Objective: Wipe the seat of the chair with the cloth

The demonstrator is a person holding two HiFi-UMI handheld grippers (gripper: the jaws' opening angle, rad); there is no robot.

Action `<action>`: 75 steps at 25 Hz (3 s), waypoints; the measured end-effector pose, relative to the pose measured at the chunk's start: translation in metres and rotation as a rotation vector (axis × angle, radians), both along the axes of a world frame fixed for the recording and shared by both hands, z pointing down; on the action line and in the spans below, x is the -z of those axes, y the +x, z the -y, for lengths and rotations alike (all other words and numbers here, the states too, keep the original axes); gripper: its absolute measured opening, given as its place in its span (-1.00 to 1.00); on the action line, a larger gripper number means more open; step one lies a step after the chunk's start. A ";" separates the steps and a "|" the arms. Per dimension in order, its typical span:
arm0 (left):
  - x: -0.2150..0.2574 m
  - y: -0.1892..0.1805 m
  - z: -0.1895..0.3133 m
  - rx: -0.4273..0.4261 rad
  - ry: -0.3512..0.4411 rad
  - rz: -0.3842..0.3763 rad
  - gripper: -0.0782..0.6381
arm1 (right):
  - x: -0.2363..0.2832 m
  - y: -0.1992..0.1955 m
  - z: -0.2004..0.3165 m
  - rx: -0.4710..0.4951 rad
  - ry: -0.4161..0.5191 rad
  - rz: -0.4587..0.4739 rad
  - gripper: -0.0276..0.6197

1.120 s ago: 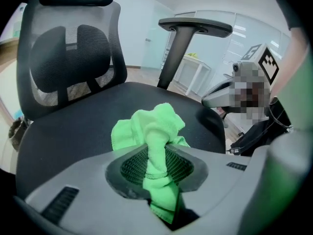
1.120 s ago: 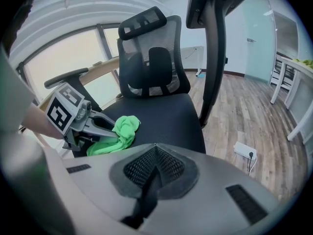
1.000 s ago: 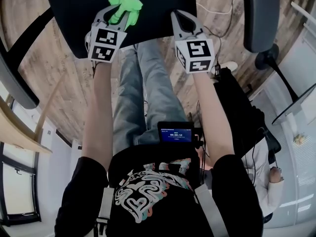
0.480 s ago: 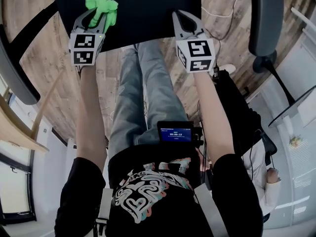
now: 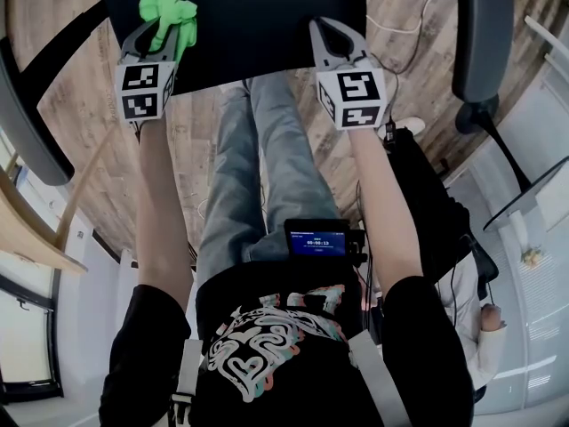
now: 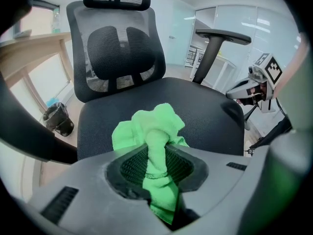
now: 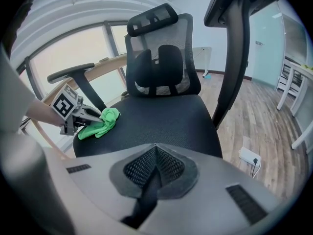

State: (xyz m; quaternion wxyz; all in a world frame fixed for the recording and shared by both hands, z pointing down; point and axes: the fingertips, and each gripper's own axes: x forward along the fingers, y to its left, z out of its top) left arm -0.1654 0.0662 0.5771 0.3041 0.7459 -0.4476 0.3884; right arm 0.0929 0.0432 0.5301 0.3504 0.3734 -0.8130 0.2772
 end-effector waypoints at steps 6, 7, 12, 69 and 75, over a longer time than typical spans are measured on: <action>-0.001 0.001 0.003 0.014 0.004 -0.008 -0.51 | -0.003 0.000 -0.003 -0.002 -0.006 0.000 -0.91; 0.000 0.001 0.004 0.014 0.004 -0.010 -0.51 | -0.003 0.001 -0.004 -0.003 -0.007 0.001 -0.91; 0.000 0.001 0.004 0.028 0.003 -0.012 -0.51 | -0.002 0.002 -0.006 -0.011 -0.007 0.009 -0.91; 0.069 0.220 0.018 -0.442 0.079 -0.315 -0.51 | 0.058 0.026 0.013 -0.082 0.150 0.046 -0.91; 0.099 0.185 0.009 -0.414 0.125 -0.275 -0.51 | 0.096 0.002 0.009 -0.092 0.207 0.099 -0.91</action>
